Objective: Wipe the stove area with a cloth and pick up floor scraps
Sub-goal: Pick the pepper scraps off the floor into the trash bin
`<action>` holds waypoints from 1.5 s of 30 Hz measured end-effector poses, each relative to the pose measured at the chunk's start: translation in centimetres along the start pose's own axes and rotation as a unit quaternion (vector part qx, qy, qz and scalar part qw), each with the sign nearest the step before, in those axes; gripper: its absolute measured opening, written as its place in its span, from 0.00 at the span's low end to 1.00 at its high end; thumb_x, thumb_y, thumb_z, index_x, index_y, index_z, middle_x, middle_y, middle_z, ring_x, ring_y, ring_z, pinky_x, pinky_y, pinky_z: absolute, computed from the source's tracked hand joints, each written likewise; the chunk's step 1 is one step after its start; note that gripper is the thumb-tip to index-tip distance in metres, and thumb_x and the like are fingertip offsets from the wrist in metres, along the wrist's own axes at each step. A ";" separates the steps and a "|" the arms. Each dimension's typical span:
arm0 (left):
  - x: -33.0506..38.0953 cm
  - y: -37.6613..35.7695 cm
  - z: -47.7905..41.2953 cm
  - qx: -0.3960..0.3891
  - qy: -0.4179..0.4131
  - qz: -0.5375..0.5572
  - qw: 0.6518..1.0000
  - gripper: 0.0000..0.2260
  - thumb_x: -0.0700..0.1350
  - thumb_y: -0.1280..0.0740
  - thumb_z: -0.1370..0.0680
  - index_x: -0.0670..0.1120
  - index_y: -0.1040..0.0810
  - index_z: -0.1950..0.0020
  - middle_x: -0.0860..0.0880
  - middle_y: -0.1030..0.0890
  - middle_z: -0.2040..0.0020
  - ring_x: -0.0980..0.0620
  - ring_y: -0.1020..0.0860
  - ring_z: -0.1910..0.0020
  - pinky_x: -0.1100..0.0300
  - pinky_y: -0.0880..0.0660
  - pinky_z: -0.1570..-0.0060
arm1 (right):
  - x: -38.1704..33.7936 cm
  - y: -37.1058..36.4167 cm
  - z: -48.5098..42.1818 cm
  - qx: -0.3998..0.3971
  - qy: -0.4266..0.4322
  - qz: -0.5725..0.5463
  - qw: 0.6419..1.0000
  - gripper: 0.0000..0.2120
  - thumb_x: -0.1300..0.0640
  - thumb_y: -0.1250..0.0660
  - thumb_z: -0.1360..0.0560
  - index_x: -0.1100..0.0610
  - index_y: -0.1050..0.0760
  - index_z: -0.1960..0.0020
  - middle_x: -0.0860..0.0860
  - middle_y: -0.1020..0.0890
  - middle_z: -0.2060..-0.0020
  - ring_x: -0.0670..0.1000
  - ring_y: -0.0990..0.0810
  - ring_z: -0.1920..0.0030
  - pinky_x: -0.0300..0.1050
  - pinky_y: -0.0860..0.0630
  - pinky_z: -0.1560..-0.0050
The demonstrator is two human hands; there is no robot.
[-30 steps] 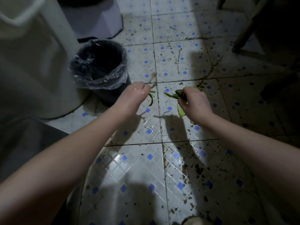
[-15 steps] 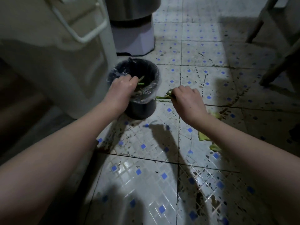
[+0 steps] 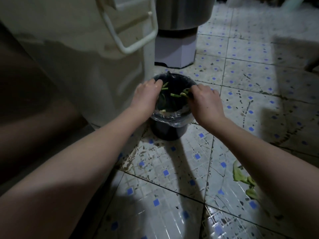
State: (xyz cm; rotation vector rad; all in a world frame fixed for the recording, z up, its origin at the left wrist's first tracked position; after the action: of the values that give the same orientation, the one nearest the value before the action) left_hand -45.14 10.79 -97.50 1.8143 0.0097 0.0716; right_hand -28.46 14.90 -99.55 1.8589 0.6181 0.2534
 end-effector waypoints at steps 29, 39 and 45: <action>4.3 0.0 2.3 -0.023 -0.039 -0.063 0.997 0.27 0.32 0.33 0.29 0.45 0.34 0.33 0.44 0.30 0.37 0.43 0.29 0.40 0.51 0.31 0.47 | 3.3 0.7 4.4 -0.077 -0.061 0.018 0.995 0.16 0.64 0.41 0.25 0.57 0.27 0.38 0.56 0.23 0.46 0.59 0.27 0.44 0.54 0.35 0.42; 11.7 -2.4 2.7 -0.022 -0.131 -0.063 0.989 0.19 0.38 0.35 0.25 0.45 0.34 0.34 0.45 0.28 0.39 0.44 0.28 0.44 0.53 0.31 0.52 | 10.0 2.3 12.8 -0.113 -0.121 0.062 0.984 0.19 0.64 0.42 0.25 0.56 0.29 0.35 0.55 0.23 0.42 0.58 0.27 0.43 0.51 0.34 0.42; 15.7 -4.6 3.6 -0.045 -0.191 -0.053 0.979 0.15 0.39 0.38 0.23 0.45 0.33 0.37 0.45 0.28 0.40 0.43 0.28 0.43 0.51 0.31 0.49 | 14.2 3.0 17.8 -0.125 -0.198 0.045 0.971 0.20 0.63 0.39 0.26 0.55 0.29 0.35 0.55 0.25 0.39 0.58 0.28 0.39 0.51 0.36 0.38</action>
State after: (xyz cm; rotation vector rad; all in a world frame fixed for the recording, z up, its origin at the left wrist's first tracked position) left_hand -29.10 9.10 -102.09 1.7091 -0.1659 -0.3472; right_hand -7.55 7.23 -105.08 1.6334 0.2147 0.0136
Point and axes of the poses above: each hand's wrist, its own z-axis away from the middle knuckle, its own y-axis out of the back of the hand, x = y × z, the point moved 2 cm from there along -z, towards the middle knuckle
